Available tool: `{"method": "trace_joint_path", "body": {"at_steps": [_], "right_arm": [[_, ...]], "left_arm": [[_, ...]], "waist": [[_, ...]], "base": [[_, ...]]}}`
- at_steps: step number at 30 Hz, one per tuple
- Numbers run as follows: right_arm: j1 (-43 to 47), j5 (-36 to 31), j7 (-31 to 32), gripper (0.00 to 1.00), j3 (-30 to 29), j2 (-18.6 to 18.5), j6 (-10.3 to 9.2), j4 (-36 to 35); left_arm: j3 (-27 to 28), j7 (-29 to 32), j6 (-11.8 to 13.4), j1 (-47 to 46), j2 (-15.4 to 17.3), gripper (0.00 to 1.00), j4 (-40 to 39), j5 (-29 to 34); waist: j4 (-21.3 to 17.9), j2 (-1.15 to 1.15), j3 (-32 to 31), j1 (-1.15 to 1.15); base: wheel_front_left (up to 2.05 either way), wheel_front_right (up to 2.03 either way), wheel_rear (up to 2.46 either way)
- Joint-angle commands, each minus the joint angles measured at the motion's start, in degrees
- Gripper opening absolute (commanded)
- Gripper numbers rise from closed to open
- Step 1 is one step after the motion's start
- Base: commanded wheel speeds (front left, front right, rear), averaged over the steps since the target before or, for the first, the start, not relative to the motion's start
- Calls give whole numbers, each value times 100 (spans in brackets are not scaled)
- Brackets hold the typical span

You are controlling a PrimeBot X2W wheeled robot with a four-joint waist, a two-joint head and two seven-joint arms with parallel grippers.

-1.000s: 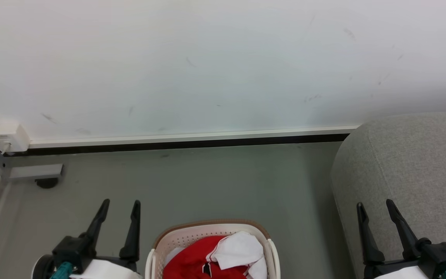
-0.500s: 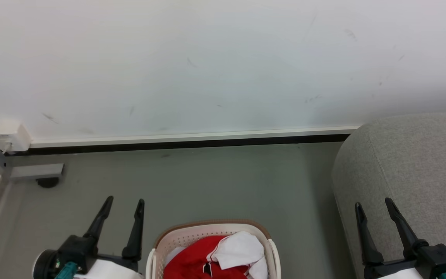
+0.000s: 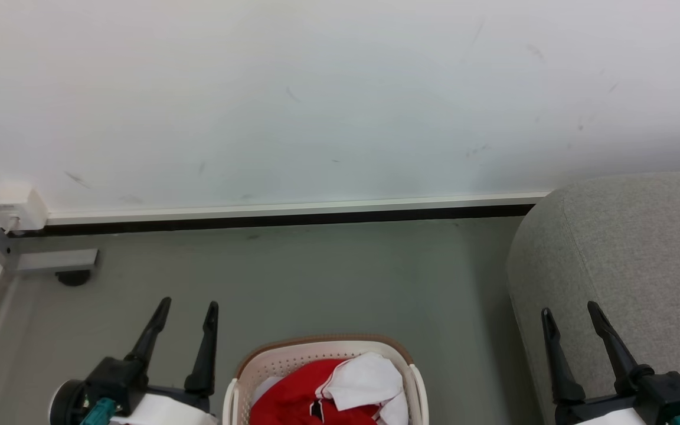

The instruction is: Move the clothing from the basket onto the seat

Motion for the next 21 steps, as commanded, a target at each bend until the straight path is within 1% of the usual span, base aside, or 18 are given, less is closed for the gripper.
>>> {"method": "trace_joint_path", "body": {"at_steps": [1, 13, 21], "right_arm": [[42, 26, -22, 100, 2, -34, -12, 2], [10, 83, -22, 100, -16, -34, -12, 26], [-68, 166, -22, 100, -30, -33, -12, 11]], "left_arm": [[25, -4, 2, -33, -3, 100, 16, 80], [78, -5, -46, -4, -42, 100, 47, 2], [120, -4, -68, -86, -59, 100, 92, -57]], "waist": [[-5, 0, -1, 0], [-67, 0, 24, 0], [-223, 0, 211, 0]], "base": [[0, 0, 0], [0, 0, 0], [0, 0, 0]]}}
